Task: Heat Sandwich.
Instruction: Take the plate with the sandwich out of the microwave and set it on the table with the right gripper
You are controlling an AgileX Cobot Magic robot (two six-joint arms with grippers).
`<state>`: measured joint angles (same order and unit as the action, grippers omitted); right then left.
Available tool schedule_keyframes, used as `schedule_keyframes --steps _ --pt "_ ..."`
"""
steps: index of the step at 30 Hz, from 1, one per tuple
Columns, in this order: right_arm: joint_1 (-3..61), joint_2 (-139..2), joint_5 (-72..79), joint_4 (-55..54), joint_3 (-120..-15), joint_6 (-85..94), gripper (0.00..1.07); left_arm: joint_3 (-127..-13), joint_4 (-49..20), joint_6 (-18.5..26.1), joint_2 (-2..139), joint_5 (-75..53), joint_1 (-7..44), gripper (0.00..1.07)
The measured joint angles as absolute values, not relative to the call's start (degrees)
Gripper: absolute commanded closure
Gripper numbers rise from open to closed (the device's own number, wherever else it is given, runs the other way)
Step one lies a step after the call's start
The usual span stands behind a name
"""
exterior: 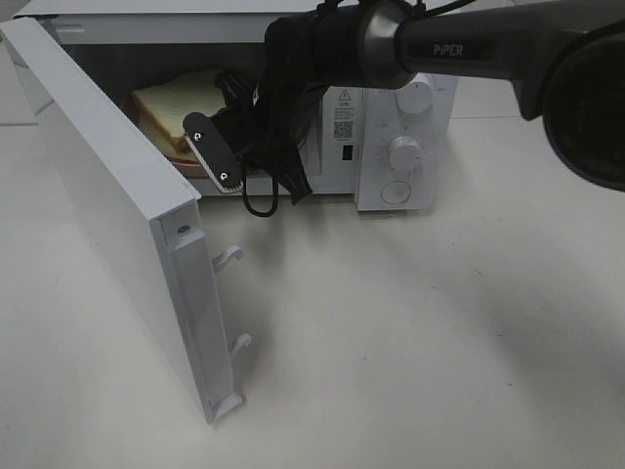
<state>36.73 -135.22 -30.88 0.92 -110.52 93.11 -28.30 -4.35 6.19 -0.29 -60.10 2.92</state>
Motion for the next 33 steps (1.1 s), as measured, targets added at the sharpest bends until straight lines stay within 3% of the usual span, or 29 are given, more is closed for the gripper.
schedule_keyframes --steps 16,33 --pt "33.35 -125.02 -28.36 -8.19 -96.83 109.66 1.07 -28.3 -4.35 6.19 -0.29 -60.1 2.92 0.07" --pt "33.35 -113.62 -25.73 -10.66 -81.7 113.79 1.07 -28.3 -4.35 6.19 -0.29 -60.1 2.92 0.07"
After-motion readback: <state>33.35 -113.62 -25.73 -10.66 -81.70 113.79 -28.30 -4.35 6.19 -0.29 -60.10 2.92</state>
